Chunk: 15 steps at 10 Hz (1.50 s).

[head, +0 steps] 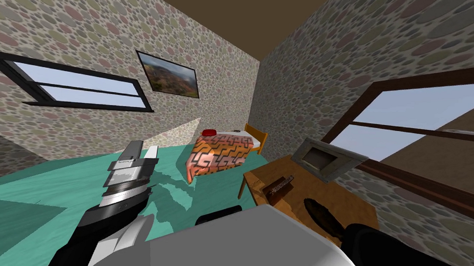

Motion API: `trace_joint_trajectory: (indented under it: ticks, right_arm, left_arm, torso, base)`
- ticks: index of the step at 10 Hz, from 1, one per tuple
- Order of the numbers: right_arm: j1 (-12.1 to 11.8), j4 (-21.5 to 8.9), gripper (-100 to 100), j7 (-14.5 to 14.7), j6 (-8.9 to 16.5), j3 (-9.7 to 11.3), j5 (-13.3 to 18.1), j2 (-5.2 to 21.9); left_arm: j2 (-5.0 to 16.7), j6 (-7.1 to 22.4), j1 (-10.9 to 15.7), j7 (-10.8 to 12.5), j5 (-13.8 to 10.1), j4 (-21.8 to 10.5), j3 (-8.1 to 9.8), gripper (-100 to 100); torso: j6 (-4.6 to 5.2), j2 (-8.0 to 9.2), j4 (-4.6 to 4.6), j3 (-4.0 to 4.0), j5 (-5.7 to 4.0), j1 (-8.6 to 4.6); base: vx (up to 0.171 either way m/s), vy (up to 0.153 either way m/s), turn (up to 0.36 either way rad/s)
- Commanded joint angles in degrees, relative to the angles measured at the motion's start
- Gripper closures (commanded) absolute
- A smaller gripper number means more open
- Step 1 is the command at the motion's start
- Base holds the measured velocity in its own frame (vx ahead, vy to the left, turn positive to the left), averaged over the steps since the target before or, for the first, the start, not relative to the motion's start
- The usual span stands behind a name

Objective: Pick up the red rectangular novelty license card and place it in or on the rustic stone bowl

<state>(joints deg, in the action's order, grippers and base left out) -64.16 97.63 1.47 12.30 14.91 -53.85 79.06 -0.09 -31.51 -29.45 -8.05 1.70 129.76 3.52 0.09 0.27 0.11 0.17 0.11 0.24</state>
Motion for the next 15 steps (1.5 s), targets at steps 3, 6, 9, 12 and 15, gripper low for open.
trace_joint_trajectory:
  ticks: [3, 6, 9, 12, 15]
  right_arm:
    - [-2.02, -0.91, 100, -5.12, -4.32, 0.37, 0.31, 4.14]
    - [-4.07, -2.25, 100, -9.90, -8.98, 0.96, 0.47, 8.36]
    - [-5.26, -3.04, 100, -12.83, -11.50, 1.29, 0.50, 10.59]
    - [-7.97, -4.89, 100, -17.86, -16.66, 1.99, 0.43, 15.17]
    - [-11.02, -6.99, 100, -22.37, -21.62, 2.72, 0.17, 19.83]
  left_arm:
    - [0.00, 0.00, 0.00, 0.00, 0.00, 0.00, 0.00, 0]
    - [0.00, 0.00, 0.00, 0.00, 0.00, 0.00, 0.00, 0]
    - [0.00, 0.00, 0.00, 0.00, 0.00, 0.00, 0.00, 0]
    - [0.00, 0.00, 0.00, 0.00, 0.00, 0.00, 0.00, 0]
    - [0.00, 0.00, 0.00, 0.00, 0.00, 0.00, 0.00, 0]
  torso:
    - [-0.03, 0.02, -0.01, 0.00, 0.06, 0.06]
    - [-0.03, -0.06, -0.03, -0.04, 0.03, 0.04]
    - [-0.08, -0.07, -0.05, -0.06, 0.06, 0.08]
    - [-0.06, -0.09, -0.06, -0.07, 0.04, 0.08]
    - [-0.05, -0.12, -0.09, -0.10, 0.09, 0.08]
  base:
    - [-0.043, 0.000, 0.073]
    - [-0.035, -0.007, 0.074]
    - [-0.034, -0.003, 0.058]
    - [-0.038, -0.004, 0.075]
    - [-0.042, -0.005, 0.079]
